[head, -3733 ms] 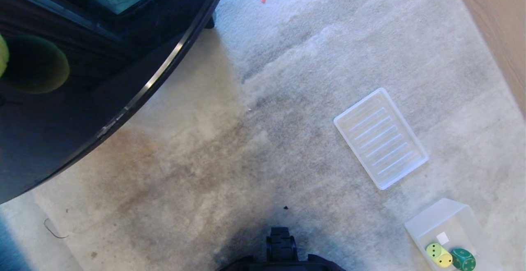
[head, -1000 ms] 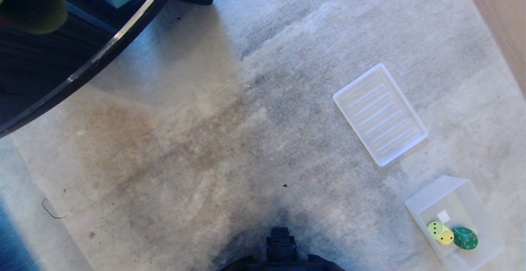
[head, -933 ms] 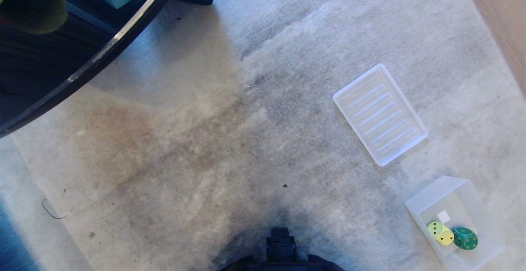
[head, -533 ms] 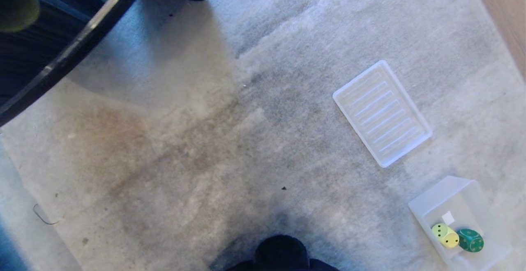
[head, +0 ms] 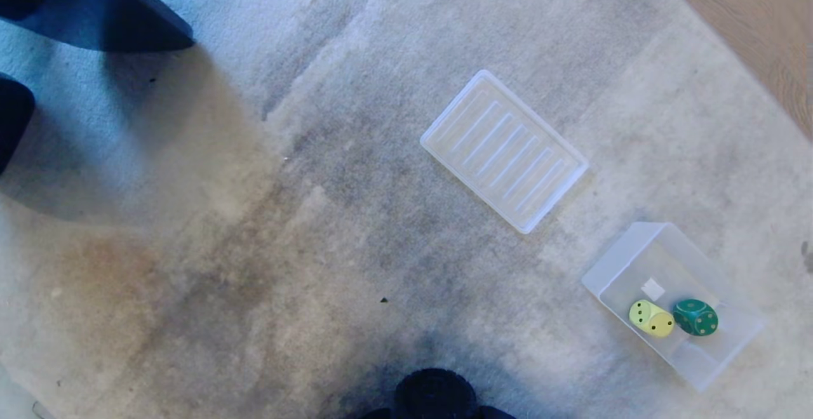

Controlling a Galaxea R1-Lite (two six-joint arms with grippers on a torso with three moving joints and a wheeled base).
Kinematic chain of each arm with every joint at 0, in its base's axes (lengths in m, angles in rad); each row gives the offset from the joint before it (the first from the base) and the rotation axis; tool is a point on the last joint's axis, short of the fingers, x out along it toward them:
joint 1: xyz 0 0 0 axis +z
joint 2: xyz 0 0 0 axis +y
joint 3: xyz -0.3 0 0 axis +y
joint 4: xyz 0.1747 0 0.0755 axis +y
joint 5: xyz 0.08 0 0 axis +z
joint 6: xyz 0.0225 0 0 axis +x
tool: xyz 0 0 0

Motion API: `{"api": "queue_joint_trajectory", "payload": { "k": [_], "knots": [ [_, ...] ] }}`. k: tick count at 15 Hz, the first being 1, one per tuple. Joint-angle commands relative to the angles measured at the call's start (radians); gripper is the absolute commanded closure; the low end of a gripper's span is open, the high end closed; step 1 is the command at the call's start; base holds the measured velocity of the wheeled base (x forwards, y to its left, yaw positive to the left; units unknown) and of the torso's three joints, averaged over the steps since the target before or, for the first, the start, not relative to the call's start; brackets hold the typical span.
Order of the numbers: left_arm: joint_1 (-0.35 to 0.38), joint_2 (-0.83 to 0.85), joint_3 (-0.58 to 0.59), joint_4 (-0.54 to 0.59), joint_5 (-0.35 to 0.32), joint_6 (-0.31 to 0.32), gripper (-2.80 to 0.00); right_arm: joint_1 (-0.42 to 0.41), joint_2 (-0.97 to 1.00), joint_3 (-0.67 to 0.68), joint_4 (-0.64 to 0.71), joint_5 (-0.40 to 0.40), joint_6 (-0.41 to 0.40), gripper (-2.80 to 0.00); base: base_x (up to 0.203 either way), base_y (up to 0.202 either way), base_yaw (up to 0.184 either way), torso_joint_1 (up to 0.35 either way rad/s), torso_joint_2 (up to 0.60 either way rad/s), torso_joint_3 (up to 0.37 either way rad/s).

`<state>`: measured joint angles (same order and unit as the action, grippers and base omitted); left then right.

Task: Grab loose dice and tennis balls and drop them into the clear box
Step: Put the toys in the box

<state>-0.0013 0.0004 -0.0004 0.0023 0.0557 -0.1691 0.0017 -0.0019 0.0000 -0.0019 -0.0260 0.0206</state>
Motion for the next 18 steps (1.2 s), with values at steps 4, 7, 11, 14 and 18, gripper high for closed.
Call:
{"api": "queue_joint_trajectory", "payload": {
  "k": [4, 7, 11, 14, 18],
  "knots": [
    [0.0, 0.0, 0.0, 0.001, -0.001, 0.005, 0.0, 0.0, 0.0, 0.002, -0.001, 0.0, 0.002, 0.0, 0.0, 0.0, 0.0, 0.0, 0.0, 0.0],
    [0.0, 0.0, 0.0, 0.001, -0.001, 0.002, 0.0, -0.002, 0.0, 0.002, -0.001, 0.0, 0.002, 0.0, 0.0, 0.0, 0.0, 0.0, 0.0, 0.0],
    [0.0, 0.0, 0.0, 0.001, 0.001, -0.001, 0.0, 0.0, 0.0, 0.002, -0.001, 0.0, 0.002, 0.0, 0.0, 0.0, 0.0, 0.0, 0.0, 0.0],
    [0.0, 0.0, 0.0, 0.001, 0.001, -0.001, 0.0, -0.001, 0.0, 0.002, -0.001, 0.0, 0.002, 0.0, 0.0, 0.0, 0.0, 0.0, 0.0, 0.0],
    [0.0, 0.0, 0.0, 0.001, 0.001, -0.001, 0.0, -0.001, 0.0, 0.002, -0.001, 0.0, 0.002, 0.0, 0.0, 0.0, 0.0, 0.0, 0.0, 0.0]
  ]
}}
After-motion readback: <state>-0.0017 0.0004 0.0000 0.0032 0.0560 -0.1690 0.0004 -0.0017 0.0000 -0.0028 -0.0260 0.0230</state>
